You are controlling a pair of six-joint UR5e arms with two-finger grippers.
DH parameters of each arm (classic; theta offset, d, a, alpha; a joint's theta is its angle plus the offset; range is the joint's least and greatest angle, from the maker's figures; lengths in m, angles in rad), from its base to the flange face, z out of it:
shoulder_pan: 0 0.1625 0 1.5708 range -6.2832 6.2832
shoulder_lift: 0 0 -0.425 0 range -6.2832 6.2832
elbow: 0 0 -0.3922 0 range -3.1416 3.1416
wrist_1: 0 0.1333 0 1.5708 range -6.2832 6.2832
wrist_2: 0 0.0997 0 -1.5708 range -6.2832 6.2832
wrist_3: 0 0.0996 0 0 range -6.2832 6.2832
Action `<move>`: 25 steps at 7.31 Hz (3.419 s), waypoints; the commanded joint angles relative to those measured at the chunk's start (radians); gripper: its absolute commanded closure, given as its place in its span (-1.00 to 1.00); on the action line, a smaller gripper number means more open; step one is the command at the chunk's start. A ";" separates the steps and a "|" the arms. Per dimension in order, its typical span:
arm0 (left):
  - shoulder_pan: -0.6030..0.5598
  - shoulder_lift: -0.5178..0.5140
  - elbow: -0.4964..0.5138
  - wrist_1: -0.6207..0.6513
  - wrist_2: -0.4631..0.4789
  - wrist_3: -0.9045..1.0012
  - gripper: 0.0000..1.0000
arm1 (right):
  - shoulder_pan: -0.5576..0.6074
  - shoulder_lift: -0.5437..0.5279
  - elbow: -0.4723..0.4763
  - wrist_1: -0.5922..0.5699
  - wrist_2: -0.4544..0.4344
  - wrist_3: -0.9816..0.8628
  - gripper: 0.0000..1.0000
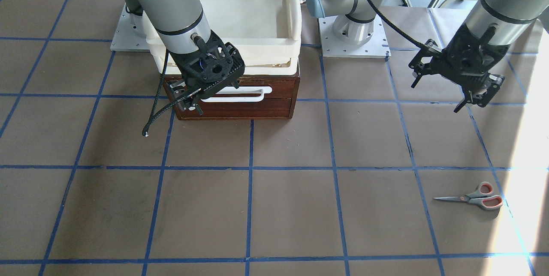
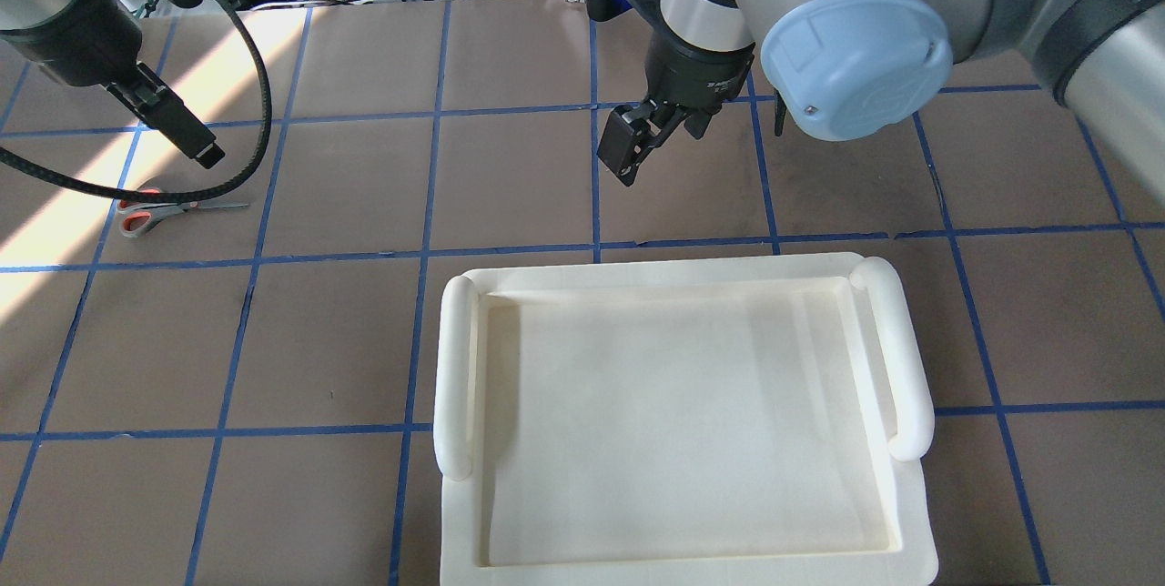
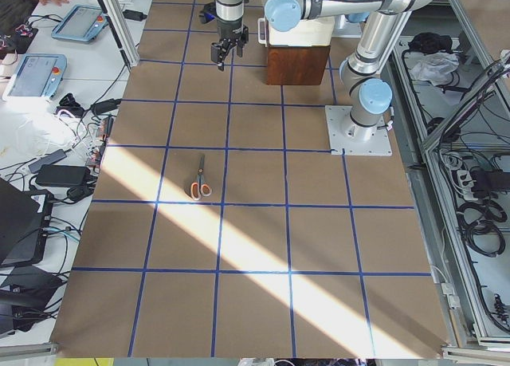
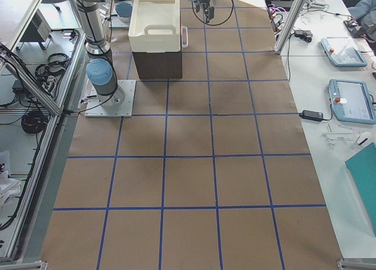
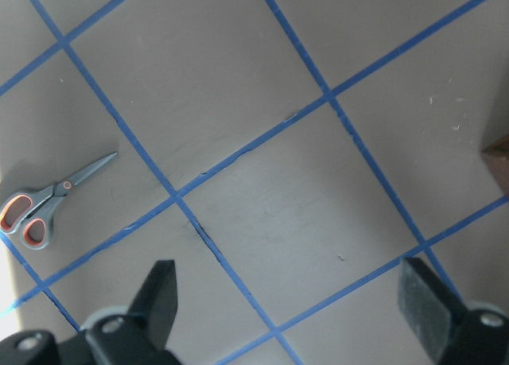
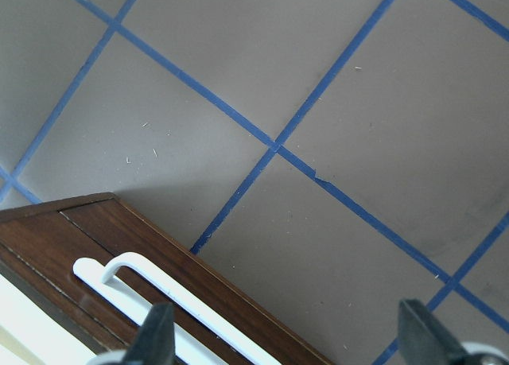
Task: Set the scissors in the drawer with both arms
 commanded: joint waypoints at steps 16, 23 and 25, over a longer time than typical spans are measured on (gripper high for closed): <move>0.295 -0.592 0.019 0.557 0.027 1.103 -0.91 | 0.056 0.282 -0.087 0.303 -0.017 -0.821 -0.93; 0.293 -0.625 0.017 0.568 0.020 1.144 -0.08 | 0.056 0.282 -0.063 0.271 -0.018 -0.828 -0.60; 0.293 -0.625 0.017 0.570 0.024 1.178 1.00 | 0.056 0.282 -0.064 0.266 -0.030 -0.832 -0.40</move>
